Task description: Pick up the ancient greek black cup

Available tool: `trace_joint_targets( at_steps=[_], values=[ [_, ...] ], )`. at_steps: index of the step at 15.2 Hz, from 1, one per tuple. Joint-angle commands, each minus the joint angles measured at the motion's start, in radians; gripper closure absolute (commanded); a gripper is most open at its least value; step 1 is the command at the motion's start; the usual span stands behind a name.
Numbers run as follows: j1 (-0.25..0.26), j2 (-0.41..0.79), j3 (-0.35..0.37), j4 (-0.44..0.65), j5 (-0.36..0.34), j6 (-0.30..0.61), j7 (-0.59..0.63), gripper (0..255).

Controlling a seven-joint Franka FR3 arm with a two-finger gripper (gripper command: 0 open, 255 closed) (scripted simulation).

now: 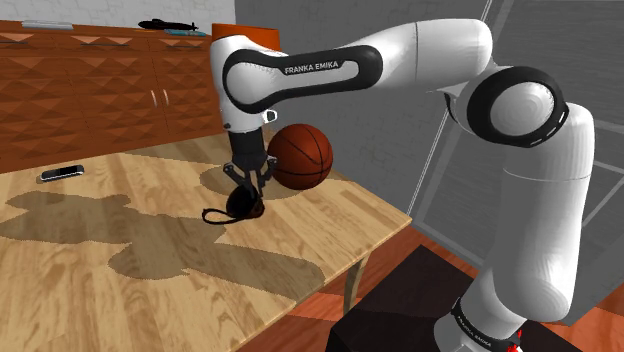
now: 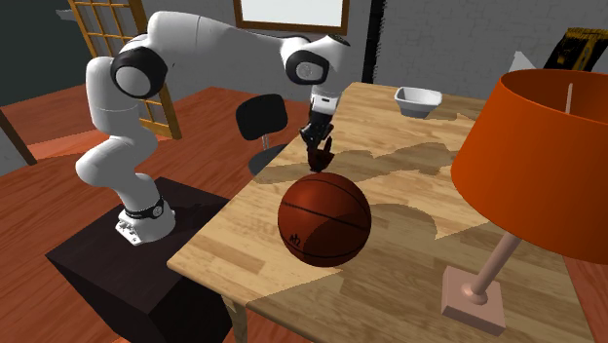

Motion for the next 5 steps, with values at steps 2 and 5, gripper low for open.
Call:
trace_joint_targets(
  at_steps=[2,5],
  values=[
    [0.003,0.001,0.001,0.045,0.000,-0.044,0.001,255],
    [0.004,0.001,0.001,0.061,0.000,-0.060,0.001,255]
  ],
)
